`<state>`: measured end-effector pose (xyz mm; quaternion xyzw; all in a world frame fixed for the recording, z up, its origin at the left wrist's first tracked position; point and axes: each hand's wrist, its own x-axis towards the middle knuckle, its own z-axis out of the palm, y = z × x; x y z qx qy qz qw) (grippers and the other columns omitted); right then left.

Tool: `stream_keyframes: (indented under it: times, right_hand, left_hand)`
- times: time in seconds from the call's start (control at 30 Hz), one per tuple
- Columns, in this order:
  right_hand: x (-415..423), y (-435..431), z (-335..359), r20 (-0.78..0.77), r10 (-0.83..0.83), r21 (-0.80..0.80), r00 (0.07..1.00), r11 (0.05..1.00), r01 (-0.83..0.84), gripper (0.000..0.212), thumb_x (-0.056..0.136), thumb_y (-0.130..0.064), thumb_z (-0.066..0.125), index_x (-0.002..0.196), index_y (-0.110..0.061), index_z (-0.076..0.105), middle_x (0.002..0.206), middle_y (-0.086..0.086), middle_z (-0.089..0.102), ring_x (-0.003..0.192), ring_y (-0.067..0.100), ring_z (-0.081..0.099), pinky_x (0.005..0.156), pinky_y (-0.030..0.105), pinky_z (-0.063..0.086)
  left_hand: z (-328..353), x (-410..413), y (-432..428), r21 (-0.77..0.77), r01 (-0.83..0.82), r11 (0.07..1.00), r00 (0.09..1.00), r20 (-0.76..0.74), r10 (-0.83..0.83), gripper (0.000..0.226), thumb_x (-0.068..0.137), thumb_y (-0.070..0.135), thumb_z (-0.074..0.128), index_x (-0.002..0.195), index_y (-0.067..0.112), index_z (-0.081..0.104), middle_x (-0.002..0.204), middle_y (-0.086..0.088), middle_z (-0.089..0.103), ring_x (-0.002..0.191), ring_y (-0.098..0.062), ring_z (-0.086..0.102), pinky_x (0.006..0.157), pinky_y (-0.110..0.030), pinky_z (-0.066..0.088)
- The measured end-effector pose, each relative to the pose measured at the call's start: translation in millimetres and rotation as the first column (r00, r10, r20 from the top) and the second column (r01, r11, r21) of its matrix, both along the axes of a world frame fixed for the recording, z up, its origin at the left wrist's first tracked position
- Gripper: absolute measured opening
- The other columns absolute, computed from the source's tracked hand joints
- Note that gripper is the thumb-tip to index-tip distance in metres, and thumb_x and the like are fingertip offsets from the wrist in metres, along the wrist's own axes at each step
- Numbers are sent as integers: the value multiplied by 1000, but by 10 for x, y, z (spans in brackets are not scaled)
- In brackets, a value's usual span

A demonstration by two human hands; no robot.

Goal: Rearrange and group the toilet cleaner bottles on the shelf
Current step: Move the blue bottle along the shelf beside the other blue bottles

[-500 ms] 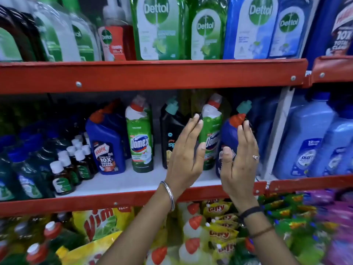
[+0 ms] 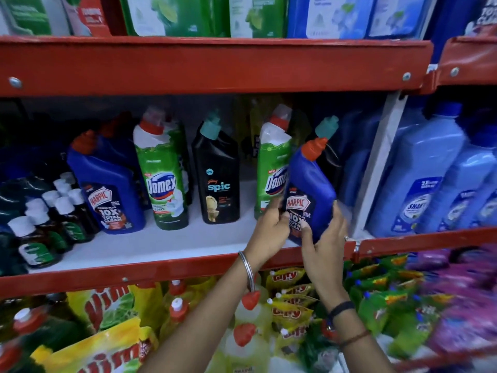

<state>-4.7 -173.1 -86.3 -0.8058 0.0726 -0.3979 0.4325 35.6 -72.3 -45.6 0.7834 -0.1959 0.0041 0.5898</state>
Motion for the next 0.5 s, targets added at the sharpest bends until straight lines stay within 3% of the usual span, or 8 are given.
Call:
stream_keyframes:
  times: [0.07,0.13,0.27,0.4,0.5]
  right_hand:
    - [25,-71,-11,-48,1,-44,999,999,-3,62,89,-20,58,142,-12,28,139,13,45,126,29,43,95,29,36]
    - [35,-130,0,-68,4,-72,998,997,-9,59,88,-21,59,139,-13,32,135,12,51,121,30,49,89,35,43]
    - [24,-208,73,-67,76,-47,995,996,-80,53,87,-20,63,134,-15,39,123,8,58,110,26,57,81,34,47]
    - [10,-206,131,-74,185,8,980,983,-185,54,84,-24,66,133,-21,43,121,3,61,107,19,60,89,43,54]
    - [-25,-100,191,-49,257,42,965,966,-255,56,84,-24,68,135,-24,43,123,2,64,109,16,62,90,42,54]
  left_hand:
    - [0,60,-11,23,18,1000,999,-31,-17,44,97,7,41,138,23,37,130,0,54,121,-18,51,103,-31,43]
    - [4,97,-15,52,13,999,999,-44,-11,45,97,9,43,139,23,35,136,-7,54,124,-25,52,107,-45,43]
    - [-2,72,8,97,-40,994,999,30,37,46,93,9,48,135,21,33,132,-10,58,120,-27,56,101,-46,48]
    - [-36,-38,124,69,-123,990,986,122,114,43,91,11,53,130,20,39,126,-10,61,115,-26,60,94,-48,53]
    - [-18,-113,272,12,-193,981,967,172,188,37,90,14,57,125,19,44,122,-7,63,111,-23,61,91,-45,54]
